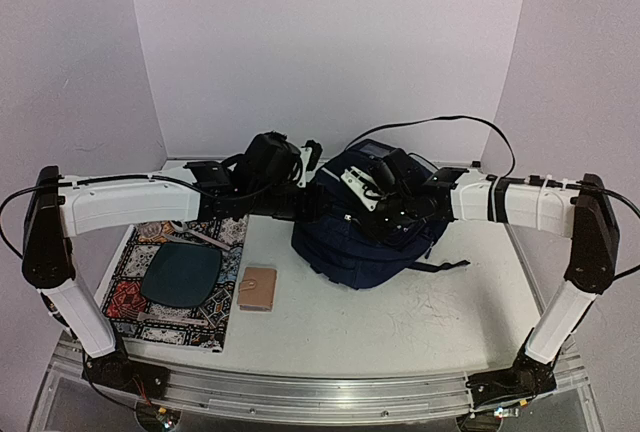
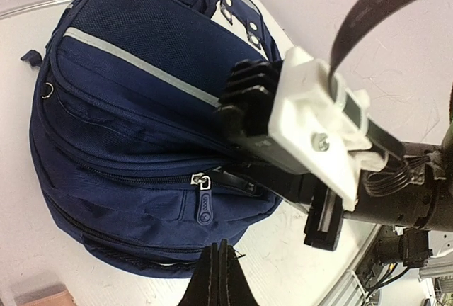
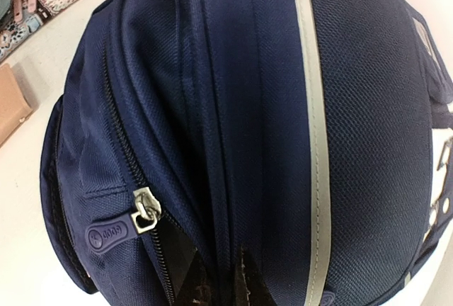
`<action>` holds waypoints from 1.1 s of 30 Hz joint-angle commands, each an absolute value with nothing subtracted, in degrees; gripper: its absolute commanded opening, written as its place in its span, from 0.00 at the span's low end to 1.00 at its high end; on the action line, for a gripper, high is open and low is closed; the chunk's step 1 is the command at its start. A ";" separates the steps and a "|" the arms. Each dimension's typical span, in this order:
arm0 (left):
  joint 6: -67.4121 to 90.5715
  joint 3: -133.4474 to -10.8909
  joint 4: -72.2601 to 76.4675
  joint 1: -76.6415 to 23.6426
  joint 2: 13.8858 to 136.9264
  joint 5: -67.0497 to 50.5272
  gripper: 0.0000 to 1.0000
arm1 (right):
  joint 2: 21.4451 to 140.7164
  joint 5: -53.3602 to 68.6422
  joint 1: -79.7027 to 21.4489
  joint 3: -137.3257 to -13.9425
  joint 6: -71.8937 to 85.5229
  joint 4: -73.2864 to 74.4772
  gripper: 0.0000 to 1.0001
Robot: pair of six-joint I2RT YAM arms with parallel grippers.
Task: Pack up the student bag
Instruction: Unzip the second largest pocket of the student bag.
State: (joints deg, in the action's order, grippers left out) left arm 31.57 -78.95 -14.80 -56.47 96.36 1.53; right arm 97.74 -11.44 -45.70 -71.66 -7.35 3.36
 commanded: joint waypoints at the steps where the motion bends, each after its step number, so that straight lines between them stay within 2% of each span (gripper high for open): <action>1: 32.14 -77.58 -12.88 -56.51 96.52 1.86 0.09 | 93.49 -9.58 -44.74 -73.66 -7.96 5.64 0.00; 8: 33.30 -77.12 -9.11 -60.01 100.40 7.41 0.40 | 91.99 -2.67 -44.74 -75.29 -5.56 7.00 0.00; 12: 33.78 -77.04 -7.17 -61.08 102.21 10.34 0.45 | 92.02 0.31 -44.74 -76.20 -4.11 7.78 0.00; 18: 31.61 -79.41 -6.66 -63.08 105.63 14.68 0.45 | 91.98 3.71 -44.74 -77.32 -2.45 8.47 0.00; 24: 29.94 -81.07 -6.67 -64.34 108.23 19.92 0.38 | 92.21 4.85 -44.74 -78.16 -1.76 8.61 0.00; 31: 26.78 -84.07 -7.17 -66.64 111.58 27.68 0.40 | 92.72 5.48 -44.74 -79.21 -1.23 9.03 0.00; 33: 27.13 -84.11 -7.93 -66.69 111.97 30.70 0.38 | 92.72 5.32 -44.74 -79.44 -1.30 9.27 0.00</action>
State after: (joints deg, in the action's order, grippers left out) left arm 28.89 -80.80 -8.93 -65.79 110.95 23.00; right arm 95.68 0.14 -43.77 -75.25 -3.00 10.14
